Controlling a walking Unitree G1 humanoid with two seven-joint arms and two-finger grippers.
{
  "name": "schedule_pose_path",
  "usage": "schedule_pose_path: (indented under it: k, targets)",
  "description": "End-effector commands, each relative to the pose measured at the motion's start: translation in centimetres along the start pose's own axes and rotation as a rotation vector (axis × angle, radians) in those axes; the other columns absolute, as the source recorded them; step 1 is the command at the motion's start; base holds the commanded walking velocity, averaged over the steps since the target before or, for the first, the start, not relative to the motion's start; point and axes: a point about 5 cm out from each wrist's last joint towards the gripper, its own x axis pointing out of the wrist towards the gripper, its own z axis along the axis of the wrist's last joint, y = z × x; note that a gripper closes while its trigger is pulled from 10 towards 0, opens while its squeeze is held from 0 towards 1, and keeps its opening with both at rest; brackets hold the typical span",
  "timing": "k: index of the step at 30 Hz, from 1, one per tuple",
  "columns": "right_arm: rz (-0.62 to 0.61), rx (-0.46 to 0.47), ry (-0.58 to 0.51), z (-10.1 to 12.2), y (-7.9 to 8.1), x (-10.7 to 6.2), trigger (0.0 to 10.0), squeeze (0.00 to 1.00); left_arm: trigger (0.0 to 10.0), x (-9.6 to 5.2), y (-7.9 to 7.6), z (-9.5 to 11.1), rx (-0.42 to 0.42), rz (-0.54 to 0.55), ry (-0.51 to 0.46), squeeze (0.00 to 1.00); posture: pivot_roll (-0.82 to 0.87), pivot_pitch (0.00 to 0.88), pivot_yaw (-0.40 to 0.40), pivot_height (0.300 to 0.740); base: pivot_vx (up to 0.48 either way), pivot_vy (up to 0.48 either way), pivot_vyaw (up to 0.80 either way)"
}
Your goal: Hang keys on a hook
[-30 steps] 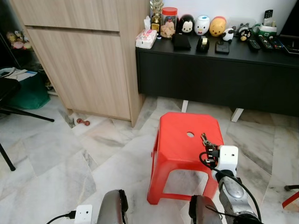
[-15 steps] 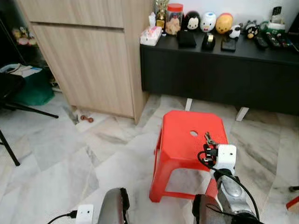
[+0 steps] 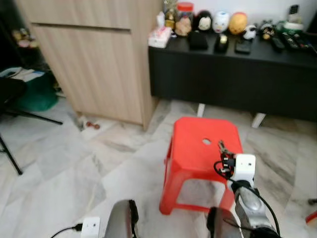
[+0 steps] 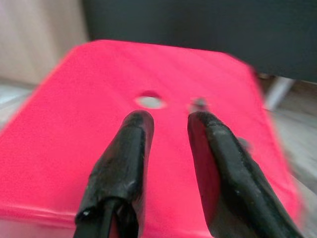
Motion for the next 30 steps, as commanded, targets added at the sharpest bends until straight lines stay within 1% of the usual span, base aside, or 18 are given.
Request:
schedule_pose_path:
  k: [1, 14, 18, 23, 24, 30]
  targets:
    - [-0.013, 0.02, -0.009, 0.23, -0.07, 0.1, 10.0, 0.0, 10.0, 0.01, -0.99, -0.04, -0.003, -0.038, 0.006, 0.0, -0.07, 0.05, -0.012, 0.548, 0.0, 0.0, 0.0]
    - [-0.018, 0.025, -0.005, 0.03, -0.06, -0.05, 10.0, 0.0, 10.0, 0.03, -0.9, 0.05, 0.002, -0.04, 0.004, 0.0, -0.07, 0.063, -0.009, 0.548, 0.0, 0.0, 0.0]
    - [-0.006, 0.007, -0.008, 0.04, 0.06, -0.07, 10.0, 0.0, 10.0, 0.03, -0.88, 0.04, 0.003, -0.041, 0.004, 0.0, -0.07, 0.061, -0.008, 0.548, 0.0, 0.0, 0.0]
    - [-0.005, 0.011, -0.013, -0.04, 0.14, -0.19, 10.0, 0.0, 10.0, 0.0, -0.84, -0.07, 0.007, -0.042, 0.006, 0.0, -0.07, 0.039, -0.008, 0.548, 0.0, 0.0, 0.72]
    - [-0.009, 0.027, -0.013, -0.09, 0.13, -0.23, 10.0, 0.0, 10.0, 0.0, -0.84, -0.09, 0.008, -0.043, 0.007, 0.0, -0.07, 0.037, -0.008, 0.548, 0.0, 0.0, 0.0]
    - [-0.007, 0.022, -0.012, -0.13, 0.18, -0.26, 10.0, 0.0, 10.0, -0.02, -0.8, -0.19, 0.01, -0.044, 0.008, 0.0, -0.07, 0.026, -0.008, 0.548, 0.04, 0.0, 0.0]
